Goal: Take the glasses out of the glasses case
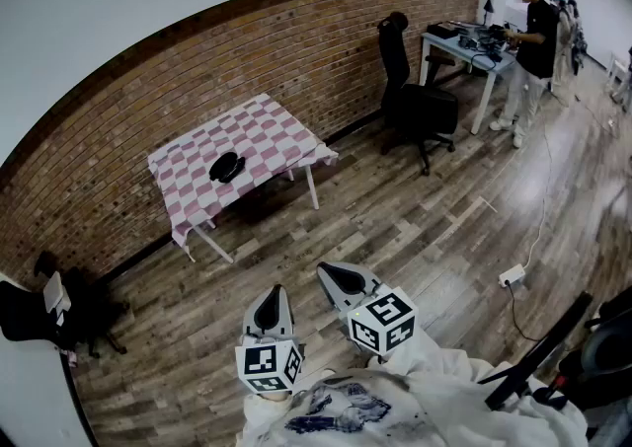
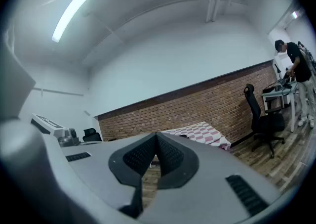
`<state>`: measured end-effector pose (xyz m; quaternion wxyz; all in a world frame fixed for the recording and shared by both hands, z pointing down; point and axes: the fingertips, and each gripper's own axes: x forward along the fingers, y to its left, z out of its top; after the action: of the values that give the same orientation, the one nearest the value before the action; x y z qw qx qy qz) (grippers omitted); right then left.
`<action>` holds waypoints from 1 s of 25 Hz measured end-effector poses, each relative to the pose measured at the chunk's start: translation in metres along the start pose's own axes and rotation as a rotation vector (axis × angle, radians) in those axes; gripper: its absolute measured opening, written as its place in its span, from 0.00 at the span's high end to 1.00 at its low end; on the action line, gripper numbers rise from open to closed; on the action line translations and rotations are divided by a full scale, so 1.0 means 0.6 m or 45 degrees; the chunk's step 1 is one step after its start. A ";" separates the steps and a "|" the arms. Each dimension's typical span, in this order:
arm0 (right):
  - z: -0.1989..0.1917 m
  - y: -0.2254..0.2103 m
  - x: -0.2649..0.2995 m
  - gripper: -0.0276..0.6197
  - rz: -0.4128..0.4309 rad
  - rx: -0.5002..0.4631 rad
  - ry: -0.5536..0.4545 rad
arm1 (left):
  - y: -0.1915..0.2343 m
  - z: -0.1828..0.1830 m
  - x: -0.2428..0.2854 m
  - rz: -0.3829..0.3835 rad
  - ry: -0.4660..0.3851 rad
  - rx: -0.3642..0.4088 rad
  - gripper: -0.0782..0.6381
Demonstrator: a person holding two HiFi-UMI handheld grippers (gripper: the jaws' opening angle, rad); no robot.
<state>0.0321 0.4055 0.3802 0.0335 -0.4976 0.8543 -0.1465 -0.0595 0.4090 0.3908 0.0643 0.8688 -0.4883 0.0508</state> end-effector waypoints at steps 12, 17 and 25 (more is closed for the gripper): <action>0.019 -0.086 -0.044 0.94 0.101 -0.005 -0.020 | -0.074 0.009 0.044 0.158 -0.038 0.016 0.88; 0.017 -0.103 -0.050 0.94 0.149 0.015 -0.016 | -0.087 0.006 0.051 0.210 -0.029 0.014 0.88; 0.000 -0.122 -0.064 0.94 0.175 0.040 0.011 | -0.113 -0.006 0.062 0.217 -0.007 0.016 0.88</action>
<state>0.1130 0.4044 0.3975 0.0476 -0.4366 0.8841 -0.1595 0.0178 0.4132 0.3957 0.0530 0.8247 -0.5602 0.0568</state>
